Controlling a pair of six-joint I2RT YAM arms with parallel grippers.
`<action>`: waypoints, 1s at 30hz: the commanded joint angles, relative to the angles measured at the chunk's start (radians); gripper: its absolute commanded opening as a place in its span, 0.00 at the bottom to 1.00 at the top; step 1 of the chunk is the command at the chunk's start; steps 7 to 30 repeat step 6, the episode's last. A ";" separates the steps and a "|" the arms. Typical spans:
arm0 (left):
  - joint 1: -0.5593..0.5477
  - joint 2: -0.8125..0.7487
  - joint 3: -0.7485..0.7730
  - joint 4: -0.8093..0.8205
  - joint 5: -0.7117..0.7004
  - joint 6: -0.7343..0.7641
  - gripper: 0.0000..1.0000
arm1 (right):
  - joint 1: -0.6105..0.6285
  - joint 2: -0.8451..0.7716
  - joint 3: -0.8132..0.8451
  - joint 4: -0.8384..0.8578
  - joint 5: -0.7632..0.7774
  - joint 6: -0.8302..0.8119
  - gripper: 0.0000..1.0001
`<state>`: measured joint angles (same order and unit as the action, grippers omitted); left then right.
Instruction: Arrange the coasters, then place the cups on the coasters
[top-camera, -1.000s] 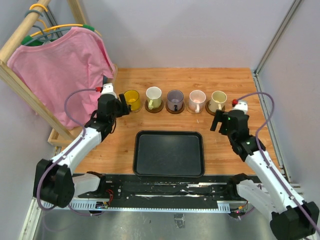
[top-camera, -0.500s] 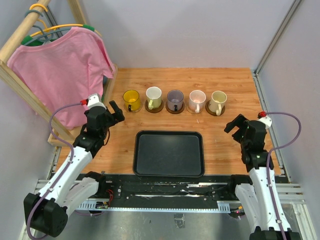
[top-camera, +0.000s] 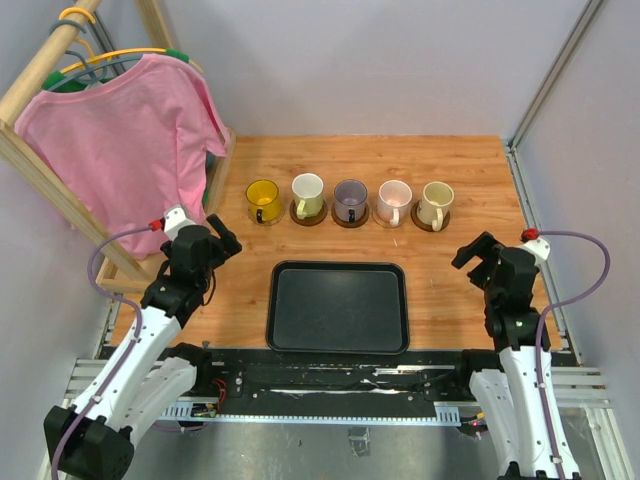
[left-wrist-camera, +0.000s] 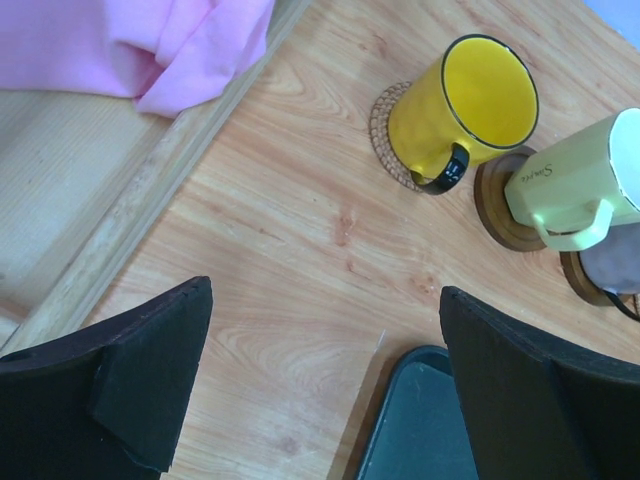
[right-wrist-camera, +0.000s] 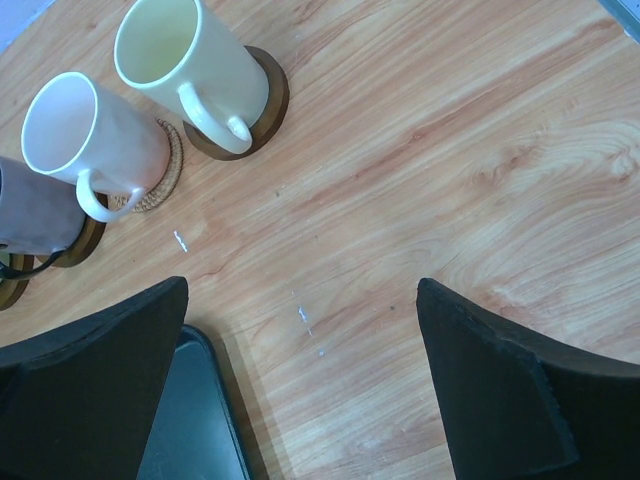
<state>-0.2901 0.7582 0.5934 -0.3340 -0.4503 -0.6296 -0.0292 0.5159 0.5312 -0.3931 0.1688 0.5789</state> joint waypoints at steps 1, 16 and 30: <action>0.005 0.004 -0.006 -0.010 -0.080 -0.028 1.00 | -0.017 0.000 0.004 -0.016 0.024 -0.008 0.98; 0.005 0.028 -0.003 -0.019 -0.076 -0.045 1.00 | -0.017 -0.006 0.003 -0.017 0.030 -0.020 0.98; 0.005 0.028 -0.003 -0.019 -0.076 -0.045 1.00 | -0.017 -0.006 0.003 -0.017 0.030 -0.020 0.98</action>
